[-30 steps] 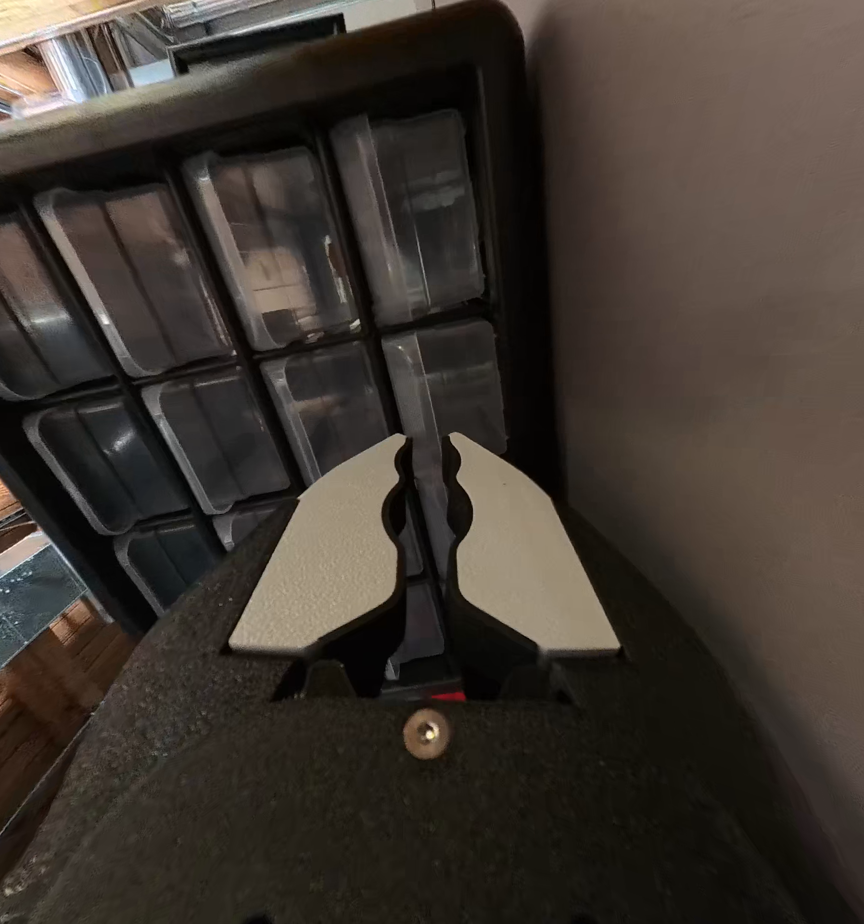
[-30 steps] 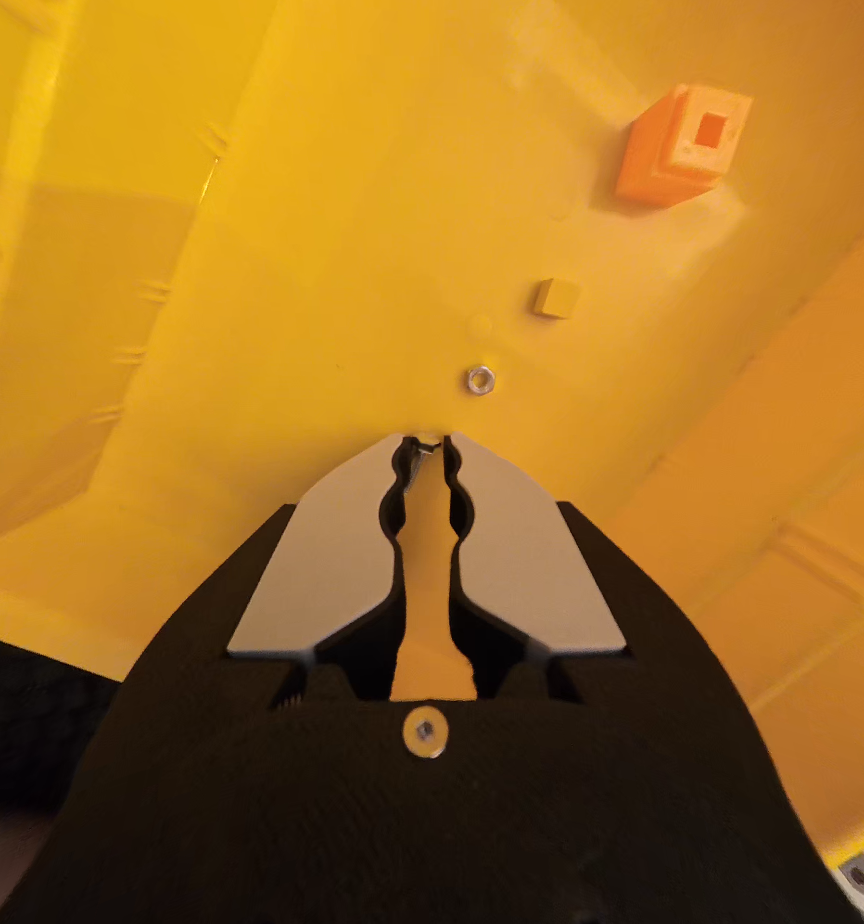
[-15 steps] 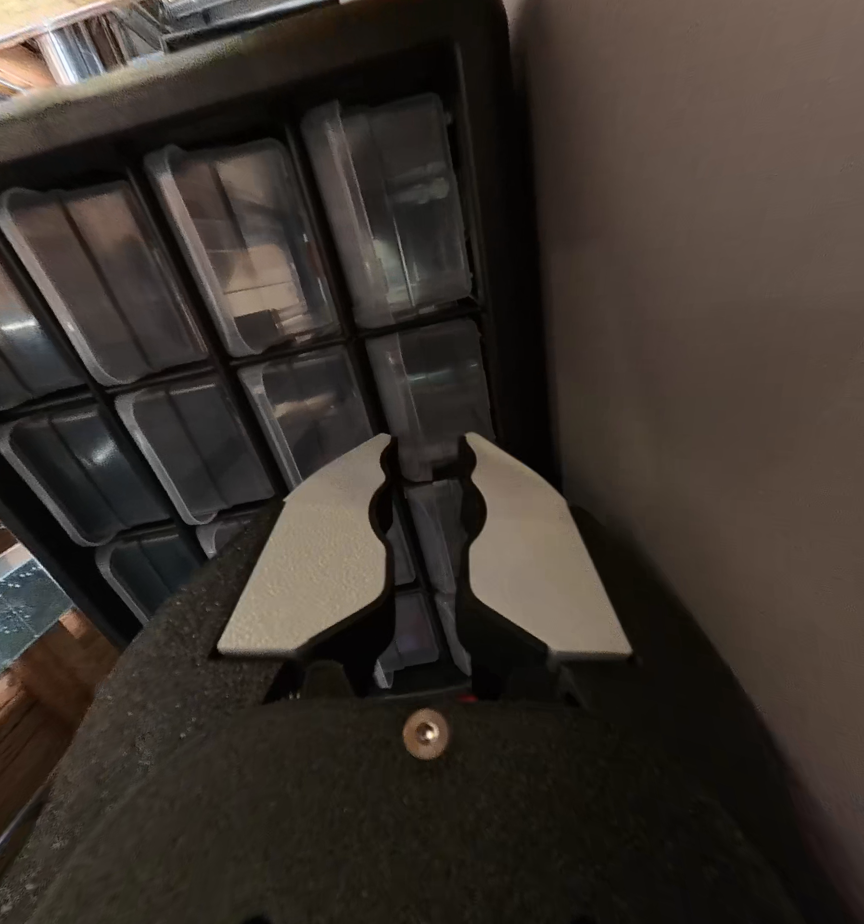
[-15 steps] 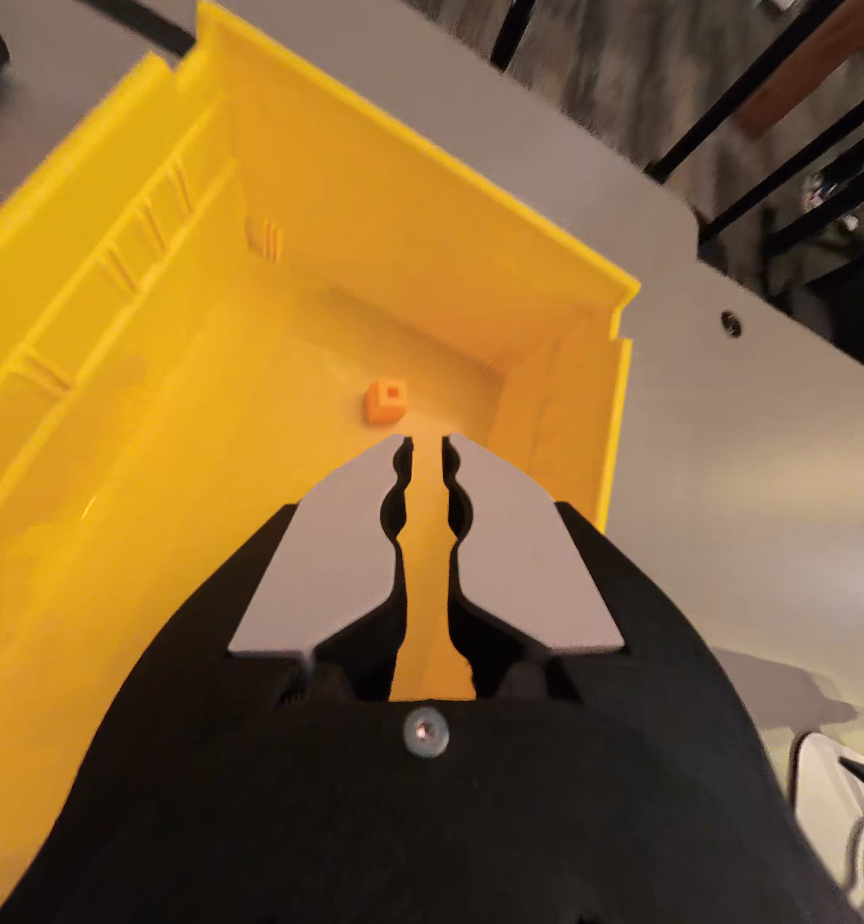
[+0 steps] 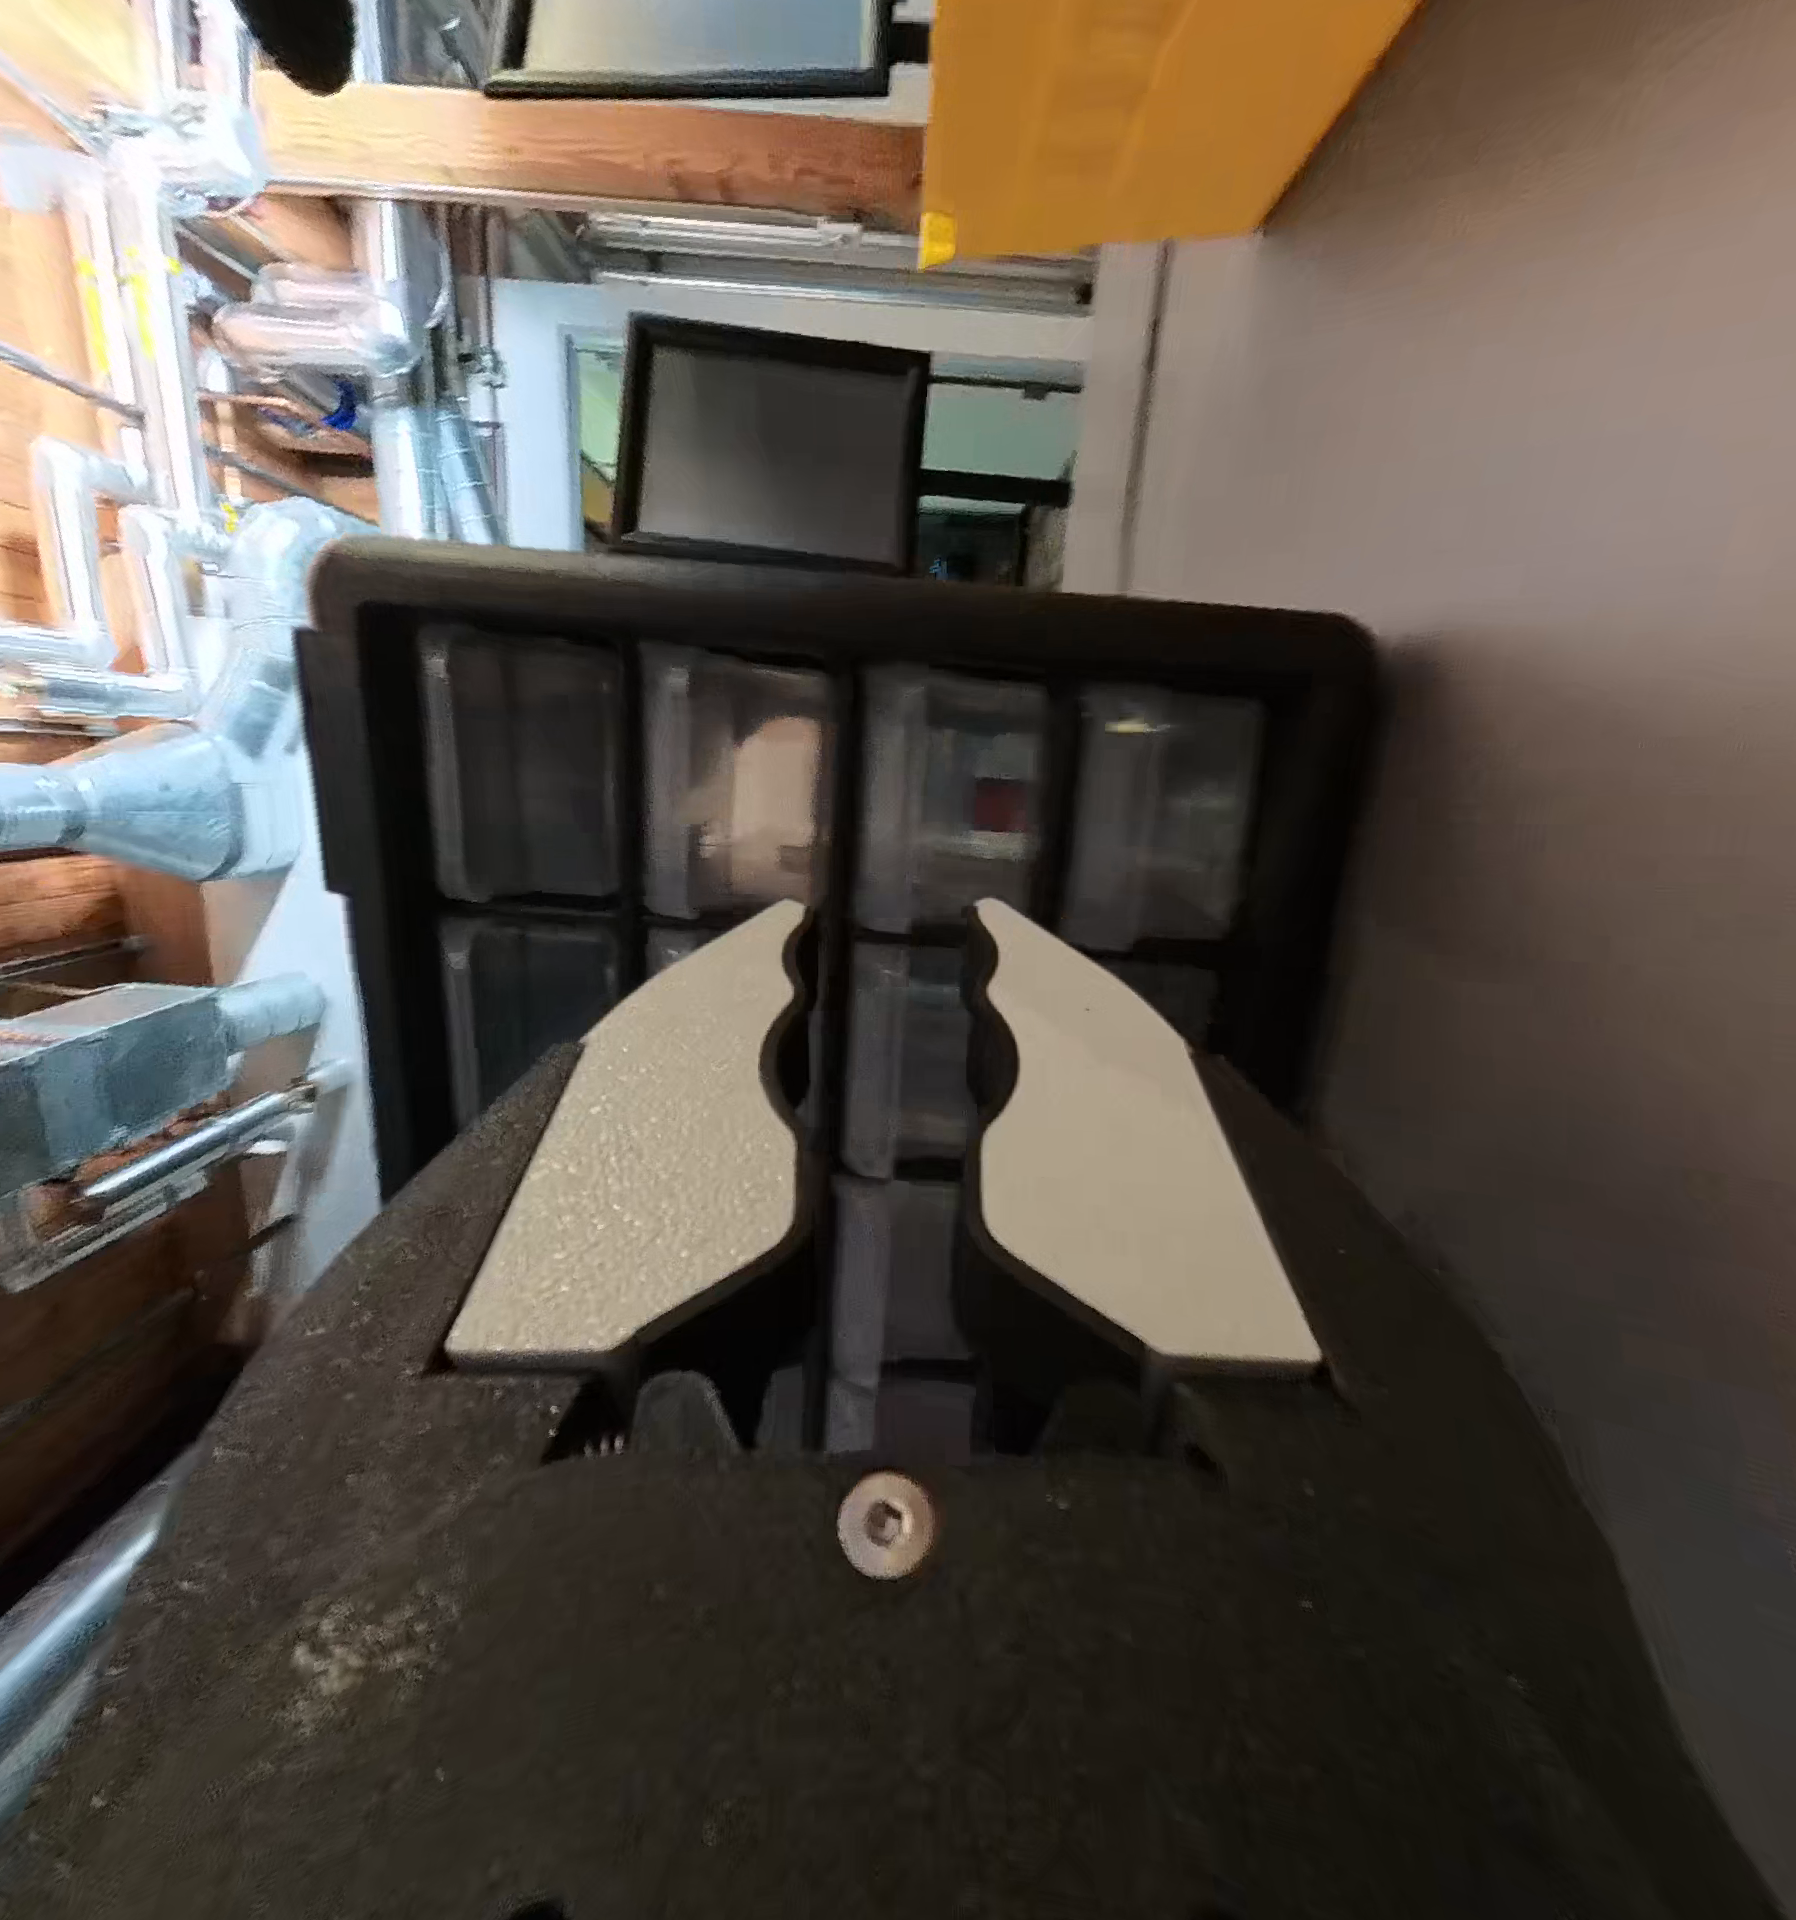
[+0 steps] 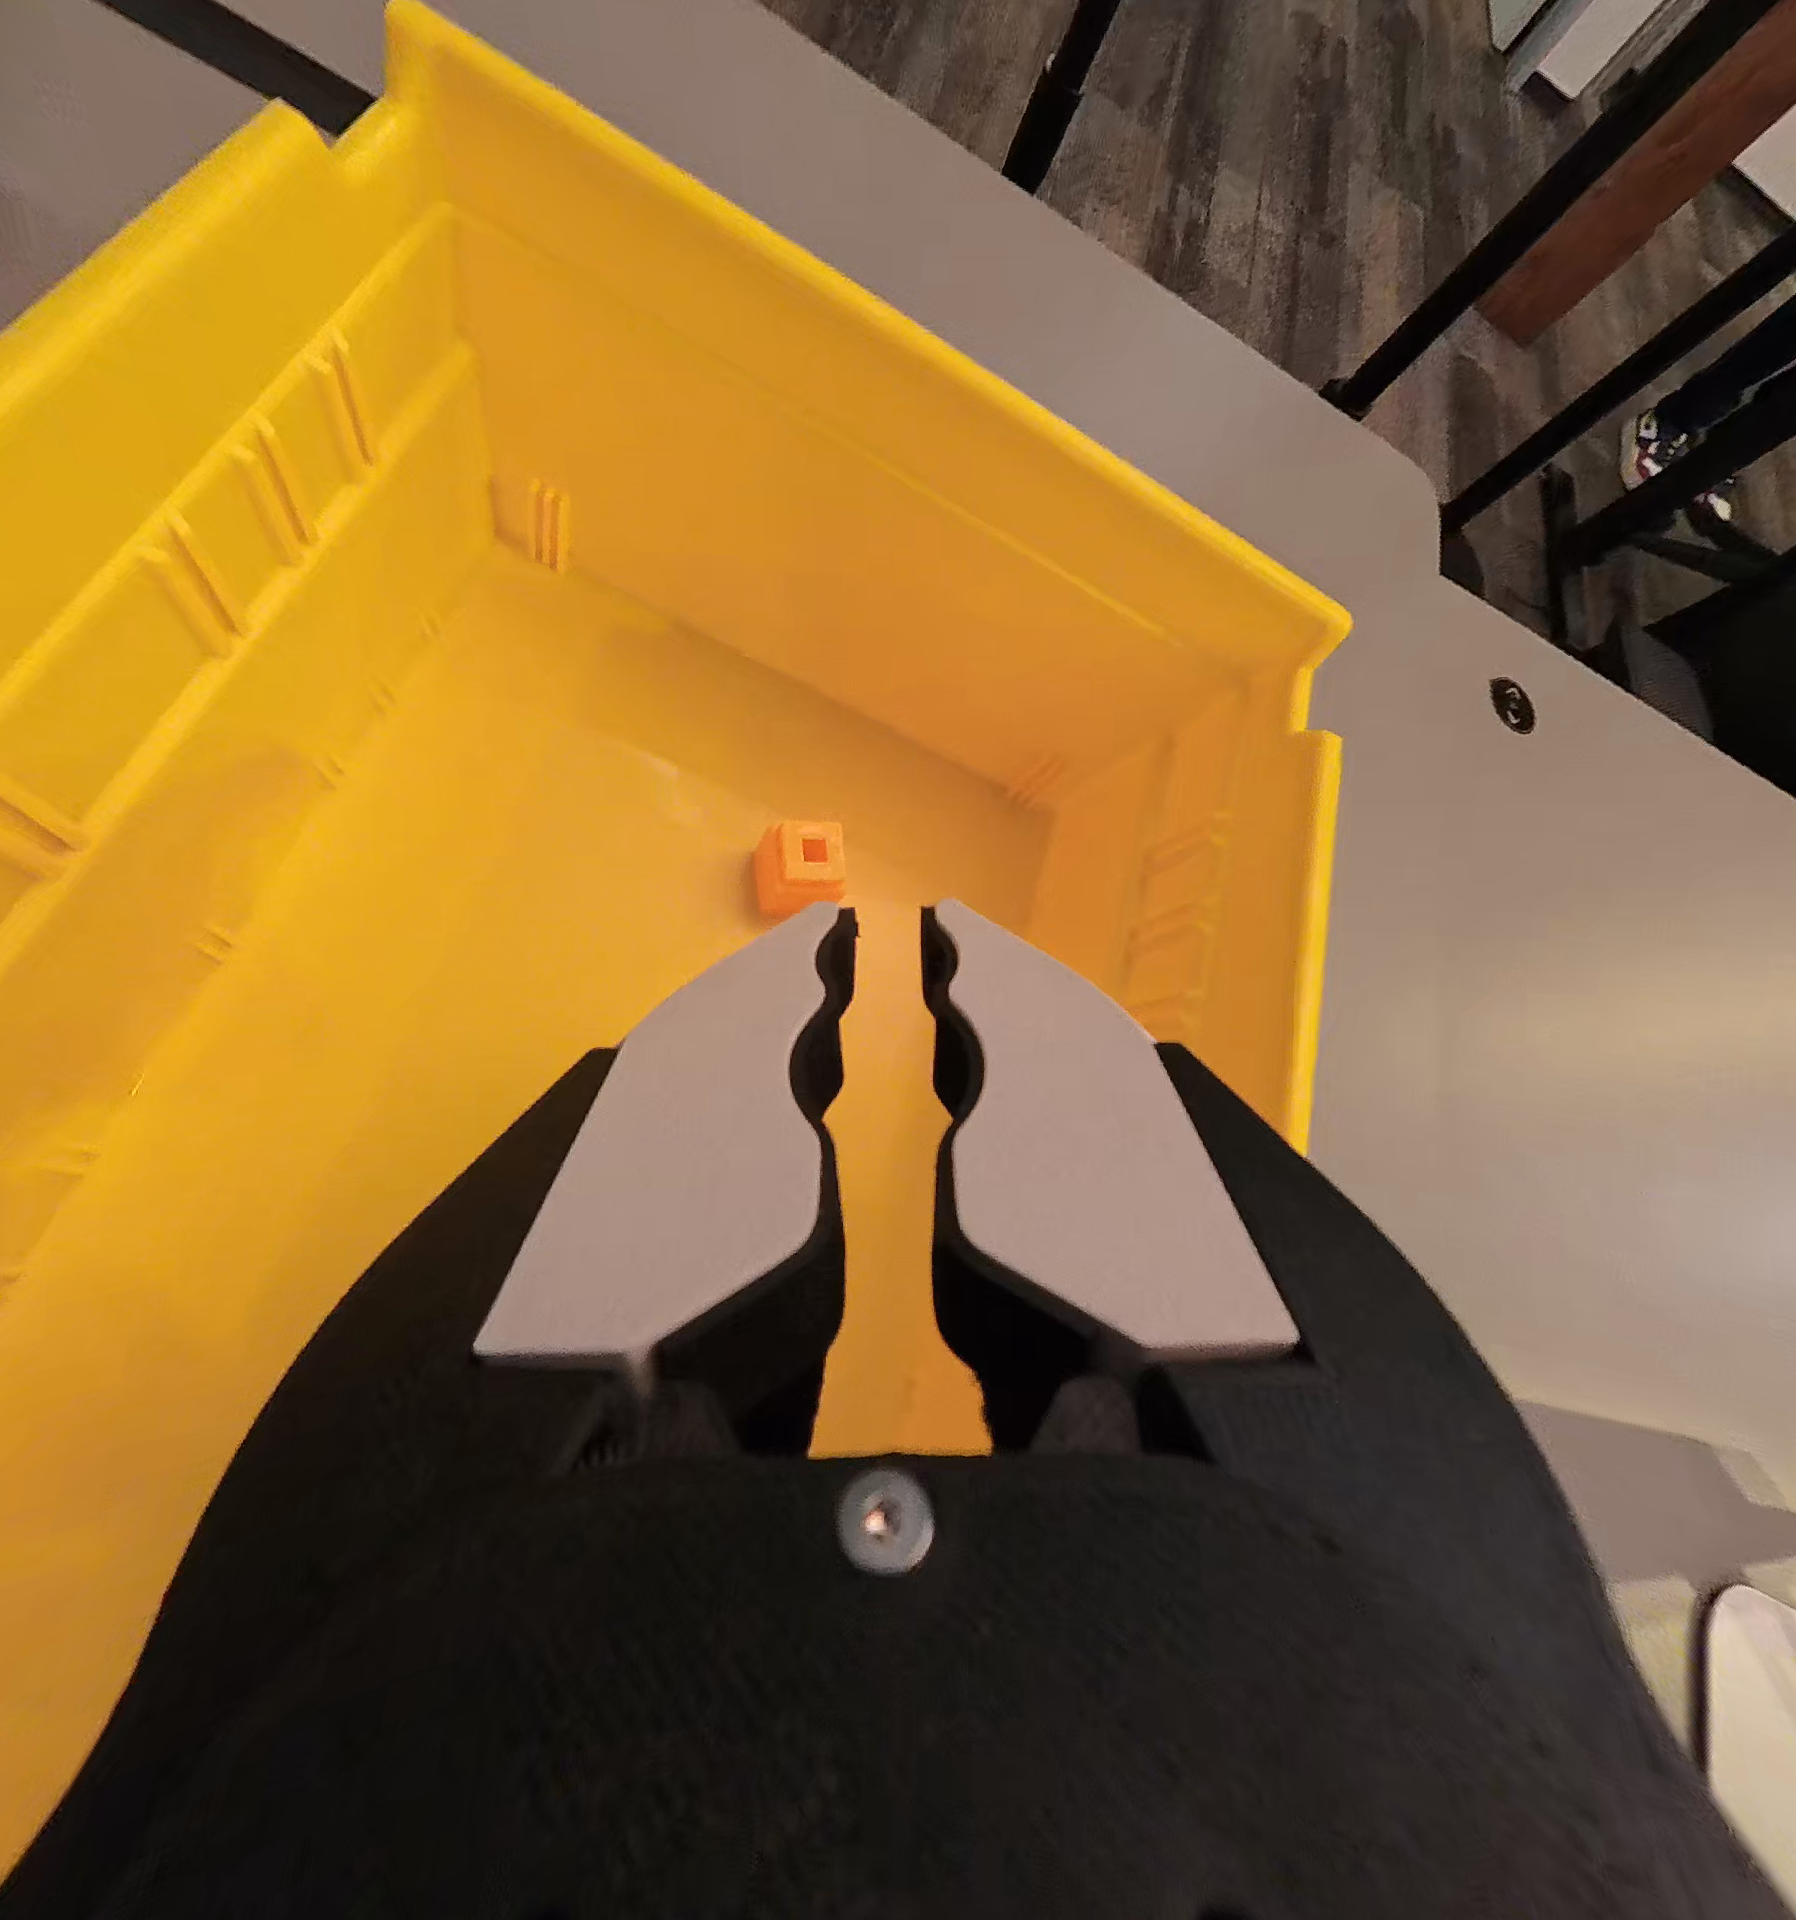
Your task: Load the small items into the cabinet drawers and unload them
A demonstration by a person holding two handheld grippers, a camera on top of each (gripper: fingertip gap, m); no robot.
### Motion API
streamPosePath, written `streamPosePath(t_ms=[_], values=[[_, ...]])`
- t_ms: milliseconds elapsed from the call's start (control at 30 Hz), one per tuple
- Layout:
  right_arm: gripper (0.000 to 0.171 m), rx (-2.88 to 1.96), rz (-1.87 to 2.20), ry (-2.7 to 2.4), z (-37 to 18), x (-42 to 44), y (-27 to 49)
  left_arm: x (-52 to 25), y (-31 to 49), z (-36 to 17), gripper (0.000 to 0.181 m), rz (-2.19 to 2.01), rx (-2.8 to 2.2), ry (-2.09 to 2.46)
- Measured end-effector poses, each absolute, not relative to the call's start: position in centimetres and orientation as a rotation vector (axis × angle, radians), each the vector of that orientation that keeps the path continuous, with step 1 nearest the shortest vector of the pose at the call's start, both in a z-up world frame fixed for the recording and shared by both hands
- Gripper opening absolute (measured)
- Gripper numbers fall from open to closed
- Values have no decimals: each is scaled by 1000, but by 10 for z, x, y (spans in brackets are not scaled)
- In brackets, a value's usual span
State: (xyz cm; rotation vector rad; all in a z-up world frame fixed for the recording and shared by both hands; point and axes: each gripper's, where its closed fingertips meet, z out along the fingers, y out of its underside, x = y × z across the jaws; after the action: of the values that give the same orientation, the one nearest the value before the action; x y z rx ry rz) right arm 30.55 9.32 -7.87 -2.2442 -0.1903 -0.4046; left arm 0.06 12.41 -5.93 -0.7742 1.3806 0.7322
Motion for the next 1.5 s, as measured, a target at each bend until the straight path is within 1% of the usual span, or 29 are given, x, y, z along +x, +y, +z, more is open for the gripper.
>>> streamPosePath(t_ms=[67, 200, 300, 333, 500, 700, 767, 833, 933, 1000, 1100, 1233, 1400, 1500], values=[[13, -2224, -386, -177, -75, 305, 92, 5, 138, -53, 25, 812, -739, 1356], [13, -2209, -374, -168, -71, 306, 88, 11, 154, -60, 25, 832, -779, 1365], [13, -2192, -361, -153, -70, 308, 87, 13, 153, -59, 21, 836, -740, 1356], [13, -2191, -354, -149, -70, 308, 87, 13, 151, -60, 10, 824, -743, 1361], [10, -2155, -377, -132, -67, 313, 87, 7, 137, -59, 10, 826, -715, 1388], [8, -2007, -392, -109, -39, 313, 86, -10, 89, -62, 10, 799, -644, 1430], [8, -1951, -305, -176, -28, 293, 86, -15, 77, -63, 10, 776, -650, 1437], [9, -1894, -159, -320, -17, 254, 83, -17, 68, -63, 10, 763, -654, 1439], [10, -1797, 212, -580, 10, 157, 66, -19, 62, -64, 10, 762, -653, 1439], [18, -1785, 348, -719, 22, 96, 58, -22, 62, -64, 10, 760, -666, 1438], [19, -1925, 262, -959, 6, 34, 67, -23, 61, -66, 11, 750, -677, 1443], [19, -2146, 181, -1203, -29, -15, 83, -21, 58, -71, 11, 763, -664, 1454], [20, -2408, 21, -1313, -63, -14, 99, -23, 58, -70, 11, 739, -676, 1460], [22, -2497, 11, -1345, -76, -13, 98, -23, 57, -70, 11, 737, -679, 1462]])
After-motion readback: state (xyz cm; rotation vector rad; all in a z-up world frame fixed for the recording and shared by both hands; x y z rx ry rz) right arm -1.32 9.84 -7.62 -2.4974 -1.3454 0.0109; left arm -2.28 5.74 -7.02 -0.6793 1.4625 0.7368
